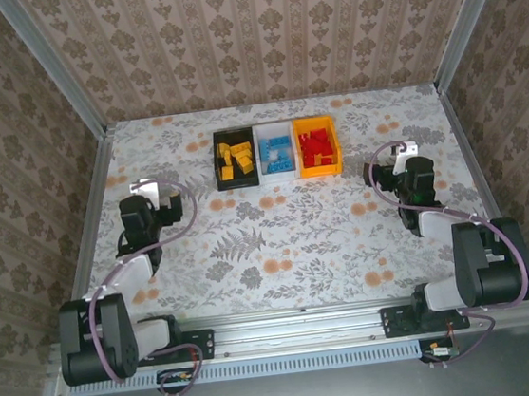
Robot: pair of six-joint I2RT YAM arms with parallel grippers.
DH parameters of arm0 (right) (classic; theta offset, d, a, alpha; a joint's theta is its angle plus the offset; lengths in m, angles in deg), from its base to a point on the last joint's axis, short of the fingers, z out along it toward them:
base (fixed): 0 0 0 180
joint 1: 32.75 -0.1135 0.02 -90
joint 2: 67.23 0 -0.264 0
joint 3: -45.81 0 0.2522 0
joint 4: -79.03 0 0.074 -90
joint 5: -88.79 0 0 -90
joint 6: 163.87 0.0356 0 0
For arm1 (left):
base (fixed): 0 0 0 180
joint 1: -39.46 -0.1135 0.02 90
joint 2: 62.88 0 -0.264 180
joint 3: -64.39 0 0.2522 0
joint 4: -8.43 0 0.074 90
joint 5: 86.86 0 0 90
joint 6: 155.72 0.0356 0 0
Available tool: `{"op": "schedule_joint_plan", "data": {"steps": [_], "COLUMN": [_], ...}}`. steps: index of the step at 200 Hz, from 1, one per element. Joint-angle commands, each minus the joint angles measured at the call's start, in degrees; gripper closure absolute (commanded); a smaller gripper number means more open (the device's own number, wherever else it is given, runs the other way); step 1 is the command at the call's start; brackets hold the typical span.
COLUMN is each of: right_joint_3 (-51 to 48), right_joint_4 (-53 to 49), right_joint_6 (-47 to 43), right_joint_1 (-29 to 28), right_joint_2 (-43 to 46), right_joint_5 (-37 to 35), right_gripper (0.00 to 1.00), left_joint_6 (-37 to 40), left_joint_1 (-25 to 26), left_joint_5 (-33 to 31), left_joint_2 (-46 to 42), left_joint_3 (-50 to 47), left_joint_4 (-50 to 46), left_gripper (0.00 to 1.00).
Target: Sort the legos into containers by color
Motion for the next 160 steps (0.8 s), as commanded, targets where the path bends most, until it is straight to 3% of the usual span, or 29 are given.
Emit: {"op": "schedule_joint_plan", "data": {"steps": [1, 102, 160], "right_joint_3": [-0.36, -1.56, -6.88], "right_joint_4": [3.39, 5.66, 13.72], "right_joint_6": [0.78, 0.37, 0.85], "right_joint_1": [0.1, 0.1, 0.01], "right_joint_2": [-0.52, -1.93, -1.31], "right_joint_5": [1.61, 2.86, 0.98], "right_gripper": [0.0, 0.0, 0.0], "left_joint_6": [-1.21, 1.4, 0.98], "left_joint_1": [-0.86, -1.61, -1.34], "left_joint_5": [3.84, 12.73, 10.32], "left_joint_2": [3.34, 14.75, 18.16], "left_joint_3": [-0.52, -2.26, -3.55], "left_joint_4": [6.85, 21.5, 26.93], "left_gripper": [0.0, 0.0, 0.0]}}
